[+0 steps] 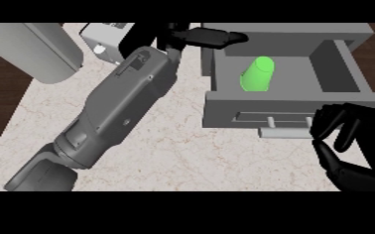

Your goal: Pick up the cup, place it into the drawer and close the drawer

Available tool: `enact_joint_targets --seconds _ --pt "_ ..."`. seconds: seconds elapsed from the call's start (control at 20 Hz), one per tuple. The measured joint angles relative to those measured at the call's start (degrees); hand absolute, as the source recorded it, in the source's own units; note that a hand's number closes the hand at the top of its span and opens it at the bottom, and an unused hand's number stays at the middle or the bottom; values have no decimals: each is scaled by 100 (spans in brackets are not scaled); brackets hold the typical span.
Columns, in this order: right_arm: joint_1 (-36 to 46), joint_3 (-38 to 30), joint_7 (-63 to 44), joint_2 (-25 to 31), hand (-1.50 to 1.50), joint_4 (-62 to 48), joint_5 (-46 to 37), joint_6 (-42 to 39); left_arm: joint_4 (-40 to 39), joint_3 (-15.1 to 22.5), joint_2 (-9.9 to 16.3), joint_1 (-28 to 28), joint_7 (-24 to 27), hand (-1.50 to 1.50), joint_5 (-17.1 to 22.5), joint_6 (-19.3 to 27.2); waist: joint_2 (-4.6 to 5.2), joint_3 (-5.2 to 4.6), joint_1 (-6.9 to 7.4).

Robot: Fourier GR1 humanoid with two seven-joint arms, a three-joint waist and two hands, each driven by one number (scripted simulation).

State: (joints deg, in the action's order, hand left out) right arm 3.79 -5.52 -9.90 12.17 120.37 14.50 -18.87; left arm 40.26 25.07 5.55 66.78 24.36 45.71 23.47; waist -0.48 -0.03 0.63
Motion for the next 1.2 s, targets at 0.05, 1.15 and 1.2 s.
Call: enact_joint_targets --seconds 0.05,1.15,1.2 --pt "-33 15 17 65 150 16 -84 -65 180 -34 86 -150 -30 -150 14 43 -5 -1 21" --pt "43 1215 1205 754 150 -1144 -3647 -80 4173 -626 2369 -4282 -551 -150 295 -679 39 3 129" --pt "99 1296 1335 781 150 -1324 -3889 5 4179 -707 2436 -4384 -531 -150 324 -792 45 4 117"
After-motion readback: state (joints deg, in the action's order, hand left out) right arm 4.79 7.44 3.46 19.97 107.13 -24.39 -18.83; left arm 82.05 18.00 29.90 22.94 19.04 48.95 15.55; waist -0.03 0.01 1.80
